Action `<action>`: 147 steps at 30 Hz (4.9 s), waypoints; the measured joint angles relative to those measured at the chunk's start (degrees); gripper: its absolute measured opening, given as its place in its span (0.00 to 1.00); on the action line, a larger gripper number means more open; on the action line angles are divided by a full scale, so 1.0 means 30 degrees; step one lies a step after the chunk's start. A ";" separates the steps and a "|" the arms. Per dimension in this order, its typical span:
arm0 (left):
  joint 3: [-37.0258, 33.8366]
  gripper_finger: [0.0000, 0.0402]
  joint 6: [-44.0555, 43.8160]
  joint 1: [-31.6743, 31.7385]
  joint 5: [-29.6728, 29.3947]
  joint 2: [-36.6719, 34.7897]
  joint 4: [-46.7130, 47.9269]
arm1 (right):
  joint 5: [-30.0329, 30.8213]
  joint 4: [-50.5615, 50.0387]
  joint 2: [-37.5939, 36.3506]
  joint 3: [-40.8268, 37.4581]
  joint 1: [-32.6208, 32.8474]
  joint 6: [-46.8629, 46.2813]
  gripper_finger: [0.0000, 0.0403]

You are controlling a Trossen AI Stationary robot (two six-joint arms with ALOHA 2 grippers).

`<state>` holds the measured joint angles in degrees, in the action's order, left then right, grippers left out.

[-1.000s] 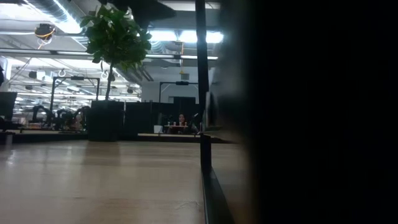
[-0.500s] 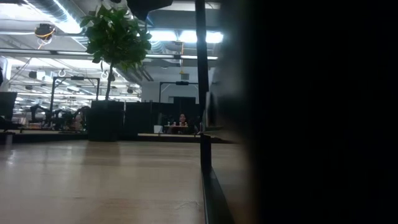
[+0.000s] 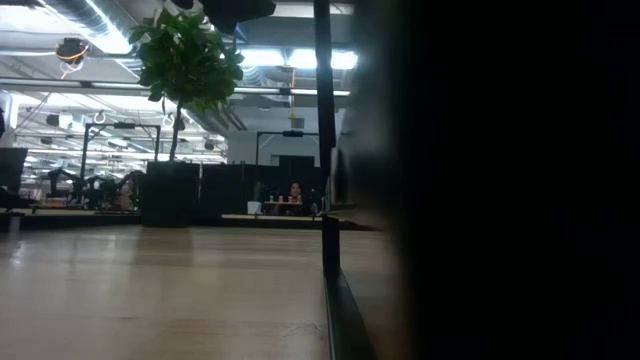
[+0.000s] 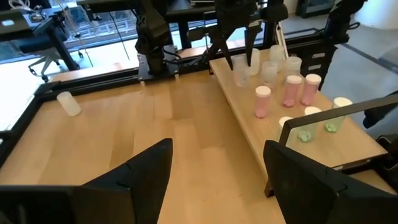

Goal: Pick and place medicine bottles onto shelf by color
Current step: Put the transparent pill bottle on the shelf aligned with the other transparent pill bottles, then put the white pill bottle on the shelf aligned with the other white pill bottles

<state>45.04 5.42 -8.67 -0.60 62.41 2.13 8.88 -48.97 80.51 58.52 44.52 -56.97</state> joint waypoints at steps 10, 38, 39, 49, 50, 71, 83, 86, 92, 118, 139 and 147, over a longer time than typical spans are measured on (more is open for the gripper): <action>-0.0002 0.61 0.0378 0.0000 0.0000 0.0000 0.0000 | 0.0015 -0.0022 0.0007 0.0000 -0.0004 0.0052 0.38; -0.0002 0.61 0.0389 0.0000 0.0007 -0.0007 -0.0007 | -0.2389 -0.0158 0.1633 0.0066 -0.1396 -0.1354 0.38; -0.0002 0.61 0.0389 0.0000 0.0007 -0.0007 -0.0007 | -0.2361 -0.0013 0.1641 0.0066 -0.1396 -0.1330 0.38; -0.0002 0.61 0.0389 0.0000 0.0007 -0.0007 -0.0007 | -0.2331 0.0495 0.1683 0.0020 -0.1396 -0.0949 0.41; -0.0002 0.61 0.0389 0.0007 0.0007 -0.0007 -0.0007 | -0.2323 0.0500 0.1684 0.0015 -0.1396 -0.0973 0.42; -0.0002 0.61 0.0390 0.0001 0.0007 -0.0007 -0.0007 | -0.2499 0.0484 0.1647 -0.0051 -0.1396 -0.1213 0.57; -0.0002 0.61 0.0389 0.0007 0.0015 -0.0008 -0.0007 | -0.2449 -0.2109 0.1537 0.1628 -0.1396 -0.1142 0.57; -0.0002 0.61 0.0389 0.0001 0.0014 -0.0015 -0.0007 | -0.2375 -0.2970 0.1537 0.2315 -0.1396 -0.1137 0.57; -0.0002 0.61 0.0389 0.0005 0.0015 -0.0015 -0.0007 | -0.1533 -0.4638 0.1537 0.3819 -0.1389 -0.1084 0.57; -0.0002 0.61 0.0389 0.0003 0.0015 -0.0015 -0.0007 | 1.1070 -1.0109 -0.0073 0.6134 -0.8329 0.5324 0.57; -0.0002 0.61 -0.0531 0.0758 -0.4775 -0.0015 -0.0168 | 0.2547 -0.4841 -0.0066 0.4783 -2.0037 1.4584 0.57; -0.0002 0.61 -0.0776 0.1844 -0.6604 -0.0015 -0.0134 | 0.2154 -0.5131 -0.0007 0.4779 -2.2858 1.1996 0.57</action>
<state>45.04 3.09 -3.14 -20.41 62.37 1.73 15.35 -64.36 80.49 72.86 -24.05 -20.98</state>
